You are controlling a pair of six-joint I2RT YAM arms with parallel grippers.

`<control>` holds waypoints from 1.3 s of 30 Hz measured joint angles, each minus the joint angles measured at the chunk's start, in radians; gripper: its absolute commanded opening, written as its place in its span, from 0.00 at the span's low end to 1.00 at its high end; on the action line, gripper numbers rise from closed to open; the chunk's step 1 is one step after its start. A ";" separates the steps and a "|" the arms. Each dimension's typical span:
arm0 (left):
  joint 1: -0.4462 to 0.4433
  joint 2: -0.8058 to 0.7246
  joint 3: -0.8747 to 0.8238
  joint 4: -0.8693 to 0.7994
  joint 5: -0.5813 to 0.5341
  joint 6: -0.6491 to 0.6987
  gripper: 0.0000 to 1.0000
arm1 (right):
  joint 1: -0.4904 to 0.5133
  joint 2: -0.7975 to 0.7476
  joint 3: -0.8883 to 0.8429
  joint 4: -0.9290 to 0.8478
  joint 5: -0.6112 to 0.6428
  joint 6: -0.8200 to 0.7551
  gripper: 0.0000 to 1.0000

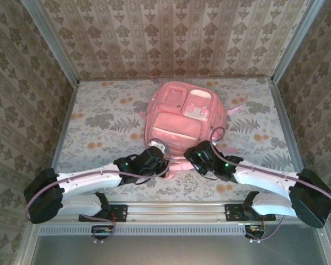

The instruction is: Pack the student bag

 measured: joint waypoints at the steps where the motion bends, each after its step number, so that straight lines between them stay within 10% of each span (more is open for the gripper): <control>1: 0.000 0.000 0.000 0.001 0.002 0.000 0.00 | 0.000 0.011 0.000 0.014 0.004 0.005 0.32; 9: 0.000 -0.009 0.000 0.004 0.006 0.001 0.00 | 0.005 -0.031 0.002 -0.017 0.078 -0.044 0.00; 27: 0.061 0.004 0.000 0.061 0.059 0.012 0.00 | -0.150 -0.249 0.001 -0.257 0.089 -0.236 0.00; 33: 0.067 0.036 0.008 0.071 0.076 0.015 0.00 | -0.174 -0.264 0.003 -0.295 0.076 -0.290 0.51; 39: 0.072 0.050 0.008 0.071 0.077 0.015 0.00 | -0.157 -0.269 0.026 -0.316 0.042 -0.249 0.50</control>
